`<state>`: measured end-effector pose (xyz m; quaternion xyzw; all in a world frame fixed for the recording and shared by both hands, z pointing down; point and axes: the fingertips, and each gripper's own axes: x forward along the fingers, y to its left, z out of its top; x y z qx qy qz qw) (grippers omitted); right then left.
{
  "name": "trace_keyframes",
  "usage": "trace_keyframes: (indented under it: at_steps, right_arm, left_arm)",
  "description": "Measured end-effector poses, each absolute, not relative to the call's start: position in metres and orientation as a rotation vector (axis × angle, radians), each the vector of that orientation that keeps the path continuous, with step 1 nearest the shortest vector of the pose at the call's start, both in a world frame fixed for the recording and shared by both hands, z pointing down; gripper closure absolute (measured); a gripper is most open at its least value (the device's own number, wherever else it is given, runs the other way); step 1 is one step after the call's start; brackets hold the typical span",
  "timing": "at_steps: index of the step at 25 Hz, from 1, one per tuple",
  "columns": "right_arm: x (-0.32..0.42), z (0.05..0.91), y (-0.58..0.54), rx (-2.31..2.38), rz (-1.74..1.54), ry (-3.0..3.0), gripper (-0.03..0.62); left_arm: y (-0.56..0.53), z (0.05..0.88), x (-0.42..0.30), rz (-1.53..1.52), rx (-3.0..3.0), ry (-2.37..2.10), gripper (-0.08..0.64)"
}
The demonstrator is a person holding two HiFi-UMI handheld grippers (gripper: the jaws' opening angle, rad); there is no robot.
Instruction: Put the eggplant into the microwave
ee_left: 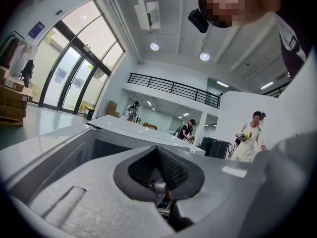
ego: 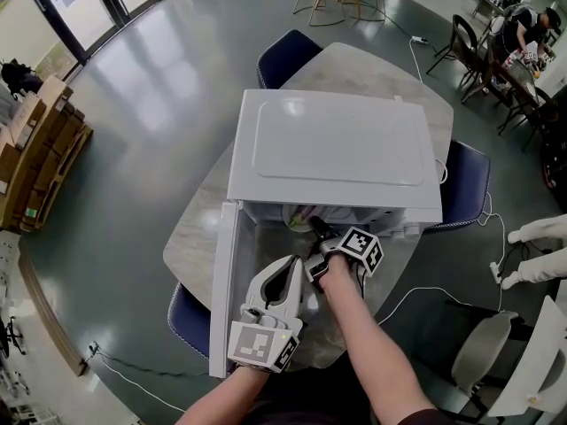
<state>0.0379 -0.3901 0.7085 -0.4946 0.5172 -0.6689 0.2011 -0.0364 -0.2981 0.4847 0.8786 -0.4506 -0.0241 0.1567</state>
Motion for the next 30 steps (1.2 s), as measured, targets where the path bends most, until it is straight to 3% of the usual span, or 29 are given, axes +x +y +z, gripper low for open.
trace_keyframes:
  at_steps: [10,13,30]
  right_arm:
    - [0.022,0.705,-0.367,-1.274,-1.911,1.391,0.464]
    - [0.017,0.705,-0.372,-1.256,-1.929,1.397,0.568]
    - [0.019,0.704,-0.416,-1.233,-1.877,1.48,0.572]
  left_arm:
    - [-0.291,0.481,-0.031,-0.06,2.53,-1.272,0.554]
    - [-0.289,0.48,-0.033,-0.049,2.532,-1.276,0.554]
    - [-0.284,0.479,-0.036,-0.031,2.52,-1.31,0.554]
